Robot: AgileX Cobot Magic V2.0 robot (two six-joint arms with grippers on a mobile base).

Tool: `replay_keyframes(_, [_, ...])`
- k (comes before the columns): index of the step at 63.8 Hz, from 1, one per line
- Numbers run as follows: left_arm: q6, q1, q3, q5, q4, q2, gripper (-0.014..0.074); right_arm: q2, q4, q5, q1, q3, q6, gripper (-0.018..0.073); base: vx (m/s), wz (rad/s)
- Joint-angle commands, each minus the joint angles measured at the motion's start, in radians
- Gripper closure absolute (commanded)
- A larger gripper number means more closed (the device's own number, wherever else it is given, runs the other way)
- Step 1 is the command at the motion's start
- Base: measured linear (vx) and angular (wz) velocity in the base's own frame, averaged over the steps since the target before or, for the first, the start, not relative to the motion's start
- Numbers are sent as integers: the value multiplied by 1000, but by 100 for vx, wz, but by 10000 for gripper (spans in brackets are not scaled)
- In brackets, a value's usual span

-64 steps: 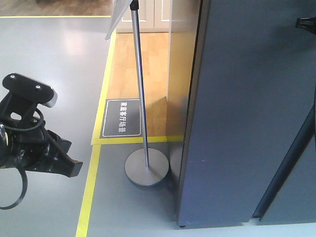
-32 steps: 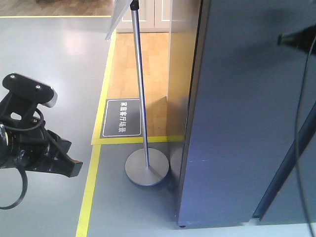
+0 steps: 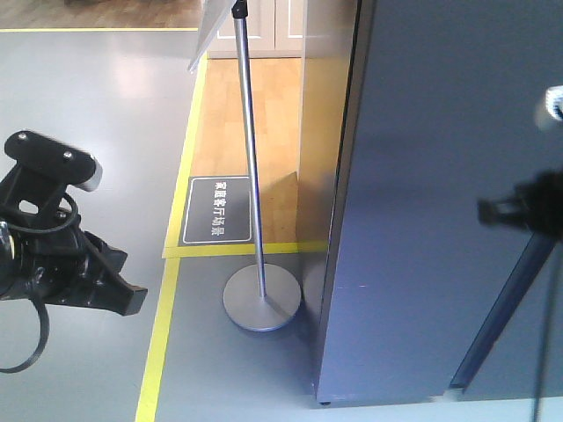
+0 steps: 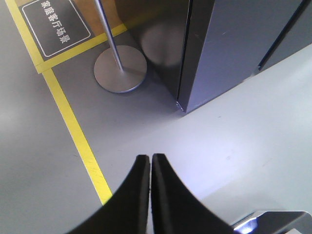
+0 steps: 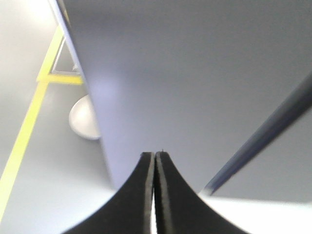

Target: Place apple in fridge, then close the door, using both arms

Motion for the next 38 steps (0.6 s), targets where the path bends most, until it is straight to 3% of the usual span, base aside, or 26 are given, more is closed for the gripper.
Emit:
replay_keyframes(1, [-12, 1, -21, -43, 3, -22, 603, -127, 9, 21, 19, 36, 34, 563, 0, 0])
replay_keyframes(23, [-12, 1, -21, -43, 3, -22, 603, -500, 52, 364, 20, 171, 5, 563, 0, 0])
replay_keyframes(38, [-12, 1, -21, -43, 3, -22, 603, -663, 195, 538, 20, 184, -110, 563, 0, 0])
